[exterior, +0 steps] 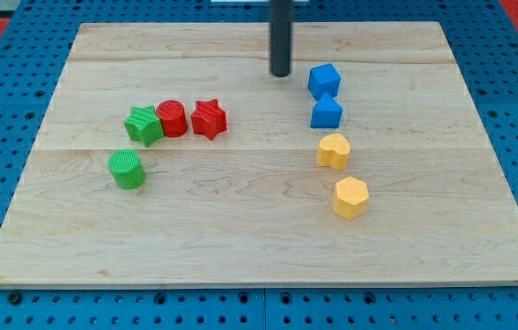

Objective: Place the blue cube towards the top right side of the red star

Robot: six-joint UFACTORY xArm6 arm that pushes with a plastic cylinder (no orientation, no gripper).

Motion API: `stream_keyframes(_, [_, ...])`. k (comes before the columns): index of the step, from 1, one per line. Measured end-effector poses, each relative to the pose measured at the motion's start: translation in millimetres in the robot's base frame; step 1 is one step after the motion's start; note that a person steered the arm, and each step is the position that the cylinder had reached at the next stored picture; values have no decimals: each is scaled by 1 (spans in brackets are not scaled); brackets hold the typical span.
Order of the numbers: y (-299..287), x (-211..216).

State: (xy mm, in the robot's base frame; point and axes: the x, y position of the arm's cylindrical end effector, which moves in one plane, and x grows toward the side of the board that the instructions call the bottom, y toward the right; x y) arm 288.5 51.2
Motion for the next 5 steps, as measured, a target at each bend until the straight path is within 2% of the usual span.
stream_keyframes(2, [16,-53])
stream_keyframes(4, [18,-79])
stream_keyframes(5, [18,-70])
